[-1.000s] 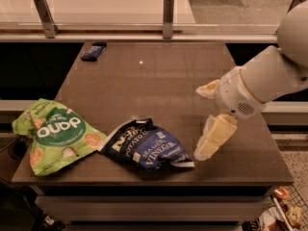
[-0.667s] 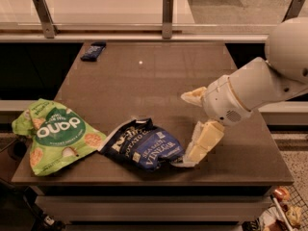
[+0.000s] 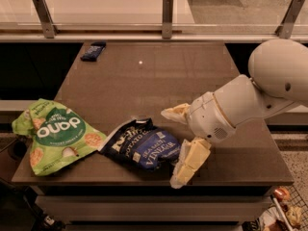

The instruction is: Move blue chip bag near rxbar blueberry

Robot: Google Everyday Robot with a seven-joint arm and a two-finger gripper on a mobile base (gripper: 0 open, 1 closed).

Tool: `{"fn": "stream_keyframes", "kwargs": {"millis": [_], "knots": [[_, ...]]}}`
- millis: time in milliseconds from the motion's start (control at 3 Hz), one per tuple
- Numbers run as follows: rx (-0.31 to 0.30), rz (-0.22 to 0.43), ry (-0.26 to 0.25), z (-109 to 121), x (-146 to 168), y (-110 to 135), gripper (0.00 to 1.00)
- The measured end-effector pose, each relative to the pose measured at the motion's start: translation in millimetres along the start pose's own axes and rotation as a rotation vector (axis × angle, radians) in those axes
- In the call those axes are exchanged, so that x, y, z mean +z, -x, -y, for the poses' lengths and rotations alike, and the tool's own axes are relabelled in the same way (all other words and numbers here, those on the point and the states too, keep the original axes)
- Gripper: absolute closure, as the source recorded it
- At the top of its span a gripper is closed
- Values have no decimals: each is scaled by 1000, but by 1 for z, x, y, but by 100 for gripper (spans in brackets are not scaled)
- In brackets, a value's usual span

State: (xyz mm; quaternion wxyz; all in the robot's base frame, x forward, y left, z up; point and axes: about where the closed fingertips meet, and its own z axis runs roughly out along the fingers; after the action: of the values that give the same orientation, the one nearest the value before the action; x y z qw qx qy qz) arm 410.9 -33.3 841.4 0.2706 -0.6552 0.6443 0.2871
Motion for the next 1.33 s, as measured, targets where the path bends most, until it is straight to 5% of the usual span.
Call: {"fn": "stream_keyframes", "kwargs": {"millis": [333,1333], "knots": [[8,-32,25,-7,25,2,0],[1,-37,28,-9,27,6,65]]}}
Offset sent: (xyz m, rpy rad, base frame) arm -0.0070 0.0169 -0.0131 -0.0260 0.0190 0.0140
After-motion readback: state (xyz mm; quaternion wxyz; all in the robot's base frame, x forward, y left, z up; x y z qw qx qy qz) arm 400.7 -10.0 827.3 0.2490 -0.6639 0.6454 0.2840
